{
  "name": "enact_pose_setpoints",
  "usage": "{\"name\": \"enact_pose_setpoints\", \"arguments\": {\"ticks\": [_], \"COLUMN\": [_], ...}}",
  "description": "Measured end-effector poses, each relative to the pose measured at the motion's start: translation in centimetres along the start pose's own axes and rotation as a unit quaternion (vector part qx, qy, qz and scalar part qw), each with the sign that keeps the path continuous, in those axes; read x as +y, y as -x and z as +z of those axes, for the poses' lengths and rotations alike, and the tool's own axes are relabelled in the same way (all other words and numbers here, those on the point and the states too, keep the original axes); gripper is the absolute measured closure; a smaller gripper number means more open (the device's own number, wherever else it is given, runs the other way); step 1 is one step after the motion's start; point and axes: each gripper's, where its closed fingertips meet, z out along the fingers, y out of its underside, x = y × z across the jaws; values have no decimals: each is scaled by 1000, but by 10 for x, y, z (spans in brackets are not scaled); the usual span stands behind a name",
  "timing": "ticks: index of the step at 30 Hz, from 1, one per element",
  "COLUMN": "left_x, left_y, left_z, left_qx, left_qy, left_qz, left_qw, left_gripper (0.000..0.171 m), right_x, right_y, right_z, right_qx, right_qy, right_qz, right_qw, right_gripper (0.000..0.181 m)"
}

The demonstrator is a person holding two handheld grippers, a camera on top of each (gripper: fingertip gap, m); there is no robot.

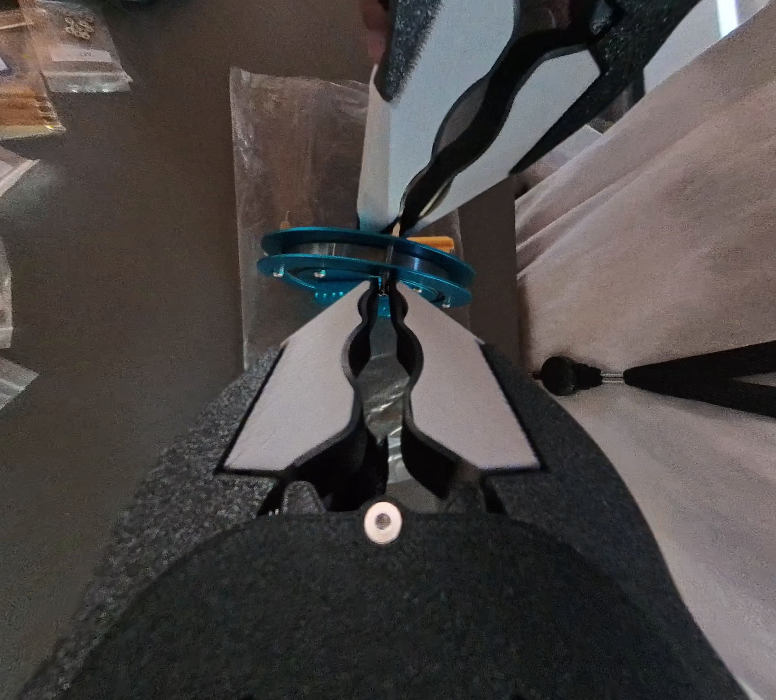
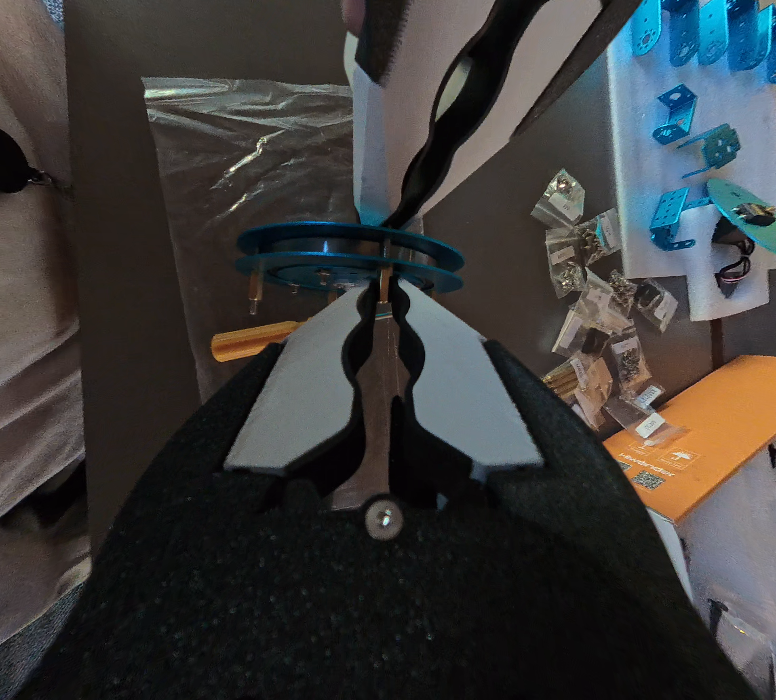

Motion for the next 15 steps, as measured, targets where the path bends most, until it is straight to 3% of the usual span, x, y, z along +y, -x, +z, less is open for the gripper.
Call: {"name": "enact_pose_setpoints", "arguments": {"ticks": [2, 3, 4, 5, 6, 8, 9, 10, 11, 12, 15], "left_x": [-1, -2, -3, -6, -8, -15, -17, -18, -18, -18, -17], "left_y": [-2, -2, 1, 7, 14, 19, 17, 16, 15, 15, 13], "left_z": [1, 2, 2, 2, 0, -2, -3, -3, -2, -2, 1], "left_qx": [-11, -40, -97, -184, -278, -433, -468, -469, -454, -430, -312], "left_qy": [-7, -15, -22, -25, -18, 4, 9, 1, -10, -22, -41], "left_qz": [17, 63, 138, 236, 338, 524, 561, 560, 530, 492, 335], "left_qw": [1000, 997, 985, 954, 899, 734, 683, 683, 716, 757, 888], "left_gripper": [168, 168, 168, 169, 169, 169, 170, 169, 169, 169, 168], "right_x": [2, 3, 4, 3, 2, -1, -2, -3, -3, -1, 7], "right_y": [2, 5, 8, 9, 10, 14, 18, 20, 20, 20, 14], "right_z": [0, -1, -3, -5, -7, -15, -18, -20, -20, -19, -9], "right_qx": [-33, -81, -149, -225, -309, -453, -492, -508, -499, -472, -303], "right_qy": [6, 10, 8, -7, -26, -54, -62, -65, -69, -68, -48], "right_qz": [28, 74, 151, 247, 345, 454, 476, 486, 480, 455, 316], "right_qw": [999, 994, 977, 942, 886, 765, 727, 708, 718, 752, 898], "right_gripper": [177, 178, 178, 178, 178, 178, 178, 178, 178, 177, 167]}}
